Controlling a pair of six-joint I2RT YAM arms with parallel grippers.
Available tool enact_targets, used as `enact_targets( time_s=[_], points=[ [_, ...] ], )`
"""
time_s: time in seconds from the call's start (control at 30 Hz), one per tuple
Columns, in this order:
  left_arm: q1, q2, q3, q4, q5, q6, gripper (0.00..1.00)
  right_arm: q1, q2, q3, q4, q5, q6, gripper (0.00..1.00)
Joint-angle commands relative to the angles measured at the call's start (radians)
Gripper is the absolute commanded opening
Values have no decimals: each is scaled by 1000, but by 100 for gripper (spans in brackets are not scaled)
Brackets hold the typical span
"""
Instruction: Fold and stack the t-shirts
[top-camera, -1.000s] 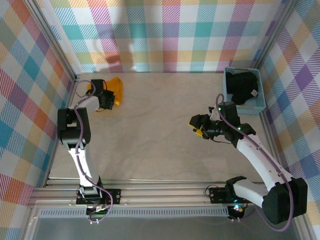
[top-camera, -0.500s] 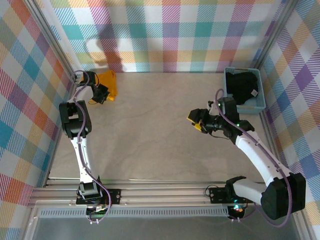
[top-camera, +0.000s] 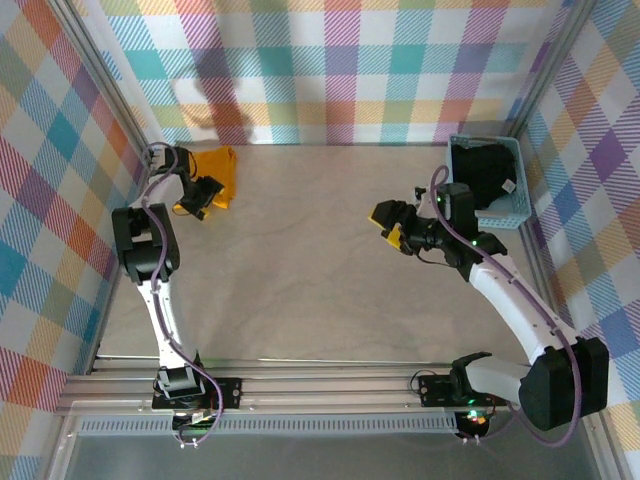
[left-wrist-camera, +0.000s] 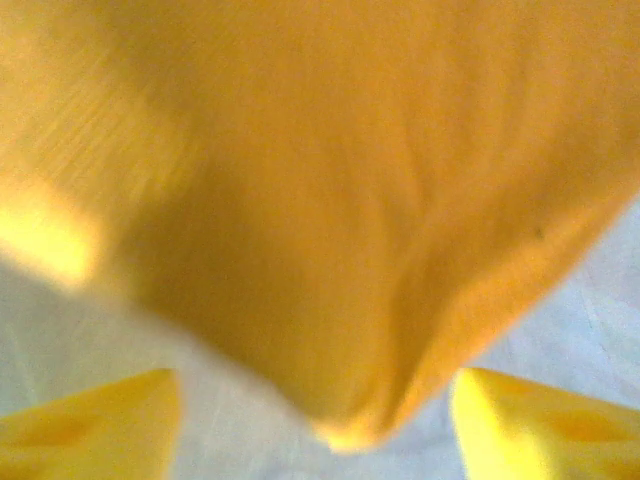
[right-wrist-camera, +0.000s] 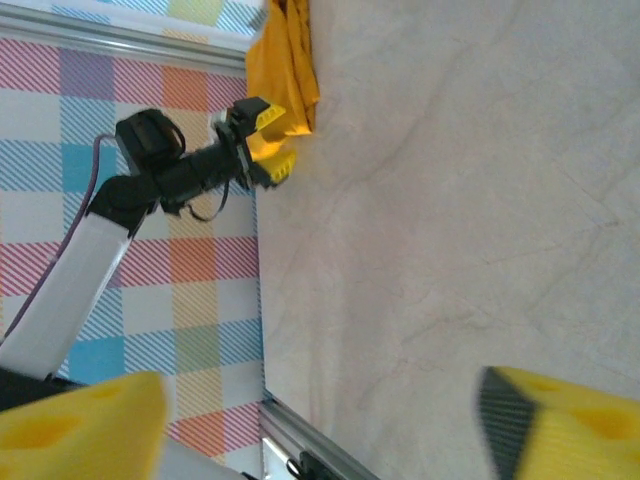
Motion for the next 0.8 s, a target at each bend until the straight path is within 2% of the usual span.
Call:
enact_targets(
  time_s=[0.0, 0.13, 0.27, 0.33, 0.4, 0.47, 0.57, 0.6, 0.7, 0.77],
  points=[
    [-24, -258, -94, 26, -37, -4, 100, -7, -77, 35, 3, 93, -22, 100],
    [-73, -546, -290, 5, -190, -87, 100, -14, -103, 91, -148, 237, -47, 100],
    [-145, -865, -531, 20, -386, -129, 100, -19, -137, 144, -288, 386, -161, 100],
    [-198, -971, -572, -56, -529, -119, 100, -18, -117, 201, -416, 510, -223, 100],
    [-274, -1075, -639, -100, -743, -101, 100, -19, -104, 220, -526, 713, -260, 100],
    [-311, -1202, -794, 34, -774, 27, 100, -23, -155, 114, -414, 818, -379, 100],
    [-355, -1342, -1008, 154, -889, 240, 100, -22, -280, -191, -69, 976, -545, 100],
    [-354, -1359, -1069, 180, -878, 298, 100, -24, -305, -295, 58, 1009, -625, 100],
    [-354, -1391, -1227, 394, -746, 468, 100, -46, -297, -466, 245, 1049, -735, 100],
    [-354, -1358, -1302, 535, -761, 502, 100, -73, -233, -520, 327, 1016, -761, 100]
  ],
)
